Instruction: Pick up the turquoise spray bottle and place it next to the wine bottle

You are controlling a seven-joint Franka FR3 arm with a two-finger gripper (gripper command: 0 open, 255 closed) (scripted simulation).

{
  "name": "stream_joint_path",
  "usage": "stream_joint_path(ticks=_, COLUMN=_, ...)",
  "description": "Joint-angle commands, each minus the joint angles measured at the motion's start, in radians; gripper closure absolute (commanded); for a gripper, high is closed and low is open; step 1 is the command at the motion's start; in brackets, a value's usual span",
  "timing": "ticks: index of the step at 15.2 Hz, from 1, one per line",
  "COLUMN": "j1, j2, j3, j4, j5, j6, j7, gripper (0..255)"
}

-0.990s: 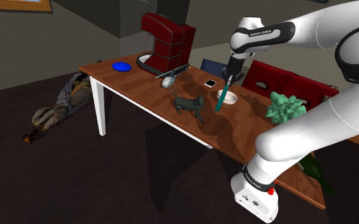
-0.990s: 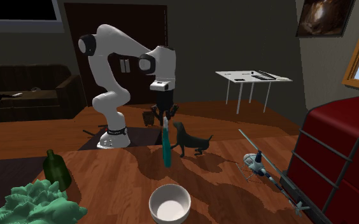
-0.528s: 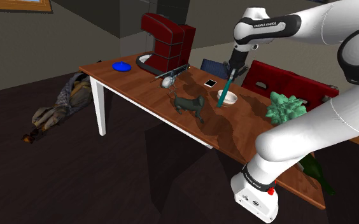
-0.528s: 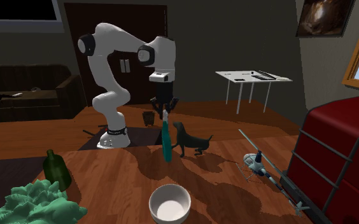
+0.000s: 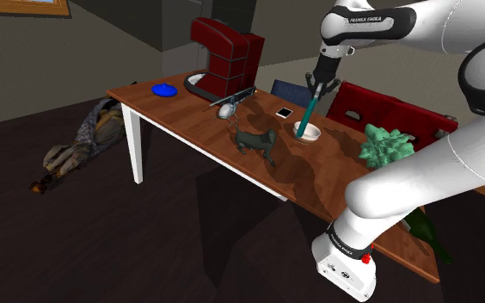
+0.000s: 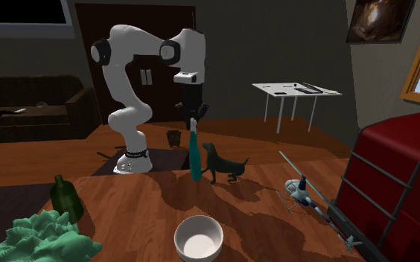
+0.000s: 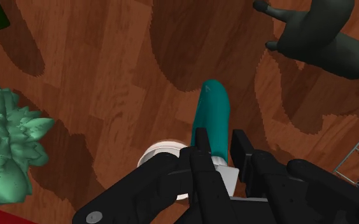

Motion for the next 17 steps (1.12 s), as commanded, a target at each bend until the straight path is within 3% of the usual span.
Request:
stream_joint_path(ticks=1, j1=0.000, j2=0.004, j3=0.000, j4=0.031, j5=0.001, j6=-0.027, j7=-0.005, gripper=255)
stream_joint_path(ticks=17, j1=0.002, j2=0.040, j3=0.006, j4=0.281, j5=0.009, j6=-0.240, j7=-0.029, gripper=255)
